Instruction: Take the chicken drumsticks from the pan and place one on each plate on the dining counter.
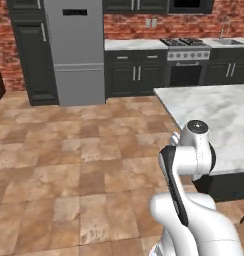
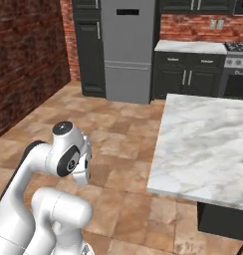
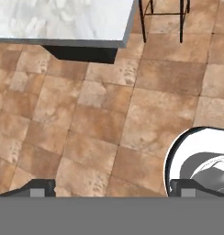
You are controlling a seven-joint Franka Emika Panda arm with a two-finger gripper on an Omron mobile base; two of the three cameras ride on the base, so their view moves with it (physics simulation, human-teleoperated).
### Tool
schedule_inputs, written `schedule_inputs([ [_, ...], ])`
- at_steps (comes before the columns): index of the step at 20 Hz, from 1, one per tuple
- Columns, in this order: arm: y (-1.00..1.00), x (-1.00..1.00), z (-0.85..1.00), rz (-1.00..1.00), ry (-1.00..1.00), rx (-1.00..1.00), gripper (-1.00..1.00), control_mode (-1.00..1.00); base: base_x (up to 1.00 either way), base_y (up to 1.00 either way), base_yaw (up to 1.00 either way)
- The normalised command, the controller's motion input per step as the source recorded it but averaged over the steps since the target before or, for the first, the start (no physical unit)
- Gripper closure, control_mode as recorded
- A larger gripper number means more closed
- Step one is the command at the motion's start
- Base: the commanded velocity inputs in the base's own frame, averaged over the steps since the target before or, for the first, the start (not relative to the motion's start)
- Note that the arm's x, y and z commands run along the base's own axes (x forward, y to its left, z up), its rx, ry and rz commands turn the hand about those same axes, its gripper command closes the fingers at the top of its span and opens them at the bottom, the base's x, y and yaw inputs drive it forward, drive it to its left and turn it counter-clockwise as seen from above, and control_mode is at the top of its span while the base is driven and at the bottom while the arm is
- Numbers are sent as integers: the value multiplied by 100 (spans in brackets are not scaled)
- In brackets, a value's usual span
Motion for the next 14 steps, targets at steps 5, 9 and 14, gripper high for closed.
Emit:
schedule_inputs([
  [5,0,0,0,0,0,0,-100,100,98,100,-23],
  [9,0,0,0,0,0,0,-100,100,100,86,-30],
  [14,0,0,0,0,0,0,-100,100,100,58,-36],
])
